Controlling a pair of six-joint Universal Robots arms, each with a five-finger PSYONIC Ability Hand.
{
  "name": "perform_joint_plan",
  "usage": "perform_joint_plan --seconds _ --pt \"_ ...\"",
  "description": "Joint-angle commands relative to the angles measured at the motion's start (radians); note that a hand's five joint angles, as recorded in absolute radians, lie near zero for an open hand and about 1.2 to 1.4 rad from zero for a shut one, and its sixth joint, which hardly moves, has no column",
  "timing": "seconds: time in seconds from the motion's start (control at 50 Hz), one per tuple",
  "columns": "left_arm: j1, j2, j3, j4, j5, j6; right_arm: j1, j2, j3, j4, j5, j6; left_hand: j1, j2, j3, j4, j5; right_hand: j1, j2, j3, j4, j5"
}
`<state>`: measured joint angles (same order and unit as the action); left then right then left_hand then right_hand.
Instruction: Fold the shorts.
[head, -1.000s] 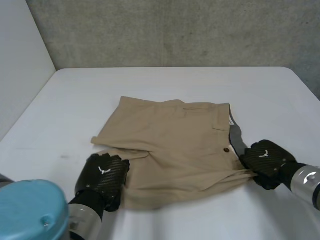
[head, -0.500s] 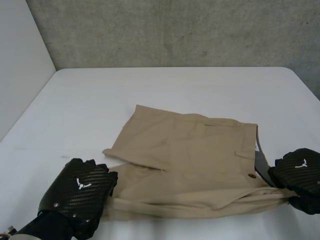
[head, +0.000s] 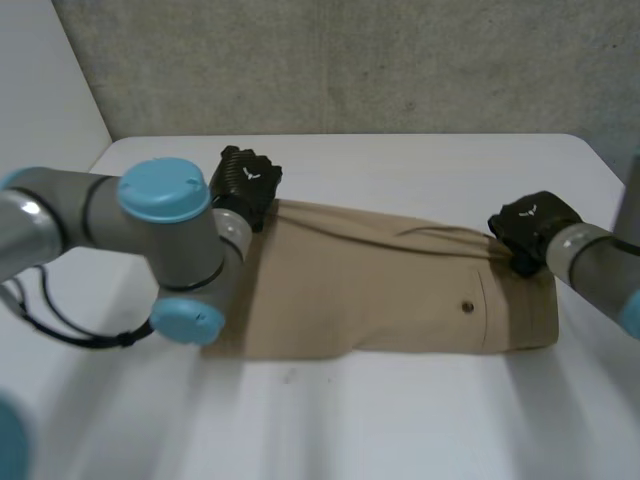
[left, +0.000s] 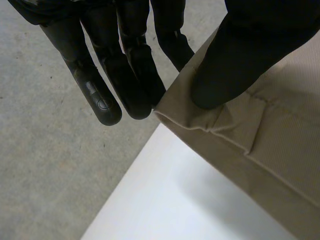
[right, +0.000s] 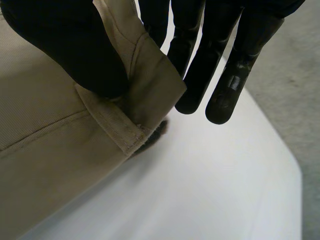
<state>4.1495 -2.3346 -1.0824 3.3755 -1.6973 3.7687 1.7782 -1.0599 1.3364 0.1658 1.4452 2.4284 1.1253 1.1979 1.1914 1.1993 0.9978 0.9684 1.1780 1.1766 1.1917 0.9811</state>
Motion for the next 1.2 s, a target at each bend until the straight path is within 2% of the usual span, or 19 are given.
perform_joint_plan --seconds 0.02,0.18,0.2,0.22,0.24,0.26,0.28,0.36,0.48,0.58,0.7,0.78,0.86,1.02,1.1,1.14,1.16,1.2 --pt "0.034 -0.279 0.311 0.062 0.085 0.055 0.036 0.172 -0.125 -0.204 0.095 0.003 0.271 0.198 0.205 0.197 0.224 0.428 0.218 0.220 0.205 0.241" --pt "0.044 -0.442 0.472 0.087 0.137 0.072 0.075 0.304 -0.163 -0.436 0.129 -0.032 0.271 0.198 0.205 0.197 0.224 0.428 0.218 0.220 0.205 0.241" --pt "0.044 -0.448 0.475 0.099 0.140 0.072 0.081 0.316 -0.167 -0.465 0.144 -0.037 0.170 0.097 0.103 0.096 0.123 0.254 0.045 0.046 0.031 0.067" --pt "0.043 -0.450 0.473 0.131 0.140 0.074 0.082 0.317 -0.169 -0.477 0.153 -0.038 -0.320 -0.392 -0.386 -0.394 -0.367 -0.015 -0.224 -0.223 -0.238 -0.202" --pt "0.043 -0.450 0.470 0.149 0.137 0.074 0.082 0.317 -0.171 -0.488 0.162 -0.040 -0.572 -0.644 -0.638 -0.646 -0.619 -0.320 -0.529 -0.528 -0.543 -0.507" --pt "0.040 -0.446 0.466 0.166 0.133 0.074 0.084 0.316 -0.172 -0.495 0.173 -0.042 -0.740 -0.812 -0.806 -0.814 -0.787 -0.613 -0.823 -0.821 -0.837 -0.801" --pt "0.038 -0.437 0.449 0.200 0.130 0.072 0.086 0.307 -0.174 -0.514 0.196 -0.039 -0.878 -0.951 -0.944 -0.952 -0.925 -0.794 -1.003 -1.002 -1.017 -0.981" --pt "0.032 -0.349 0.368 0.267 0.104 0.069 0.086 0.211 -0.146 -0.563 0.231 -0.010 -0.912 -0.984 -0.978 -0.986 -0.959 -0.794 -1.003 -1.002 -1.017 -0.981" --pt "0.031 -0.164 0.176 0.281 0.080 0.059 0.075 0.040 -0.050 -0.552 0.204 0.078 -0.912 -0.984 -0.978 -0.986 -0.959 -0.794 -1.003 -1.002 -1.017 -0.981" --pt "0.026 0.023 -0.034 0.277 0.079 0.013 0.038 -0.084 0.071 -0.395 0.092 0.121 -0.912 -0.984 -0.978 -0.986 -0.959 -0.794 -1.003 -1.002 -1.017 -0.981" --pt "0.024 0.231 -0.325 0.236 0.082 -0.148 -0.031 -0.175 0.216 -0.207 -0.034 0.202 -0.909 -0.981 -0.975 -0.983 -0.956 -0.711 -0.920 -0.919 -0.934 -0.898" --pt "0.023 0.300 -0.459 0.191 0.084 -0.251 -0.082 -0.193 0.332 -0.192 -0.107 0.265 -0.903 -0.976 -0.969 -0.977 -0.950 -0.531 -0.741 -0.740 -0.755 -0.719" --pt "0.020 0.331 -0.562 0.166 0.084 -0.317 -0.134 -0.192 0.447 -0.283 -0.163 0.281 -0.900 -0.973 -0.966 -0.974 -0.947 -0.484 -0.694 -0.693 -0.708 -0.672" --pt "-0.008 0.336 -0.634 0.168 0.080 -0.334 -0.157 -0.114 0.480 -0.408 -0.163 0.275 -0.900 -0.973 -0.966 -0.974 -0.947 -0.464 -0.673 -0.672 -0.687 -0.651" --pt "-0.008 0.331 -0.637 0.169 0.080 -0.334 -0.160 -0.075 0.466 -0.419 -0.166 0.273 -0.900 -0.973 -0.966 -0.974 -0.947 -0.449 -0.659 -0.657 -0.672 -0.636" --pt "-0.008 0.330 -0.637 0.169 0.080 -0.334 -0.161 -0.069 0.460 -0.428 -0.166 0.271 -0.900 -0.973 -0.966 -0.974 -0.947 -0.341 -0.551 -0.549 -0.564 -0.528" --pt "-0.009 0.330 -0.639 0.169 0.080 -0.334 -0.163 -0.058 0.455 -0.443 -0.166 0.271 -0.900 -0.973 -0.966 -0.974 -0.947 -0.117 -0.326 -0.325 -0.340 -0.304" --pt "-0.009 0.328 -0.637 0.169 0.080 -0.334 -0.164 -0.048 0.452 -0.462 -0.164 0.271 -0.900 -0.973 -0.966 -0.974 -0.947 0.102 -0.108 -0.106 -0.121 -0.085"
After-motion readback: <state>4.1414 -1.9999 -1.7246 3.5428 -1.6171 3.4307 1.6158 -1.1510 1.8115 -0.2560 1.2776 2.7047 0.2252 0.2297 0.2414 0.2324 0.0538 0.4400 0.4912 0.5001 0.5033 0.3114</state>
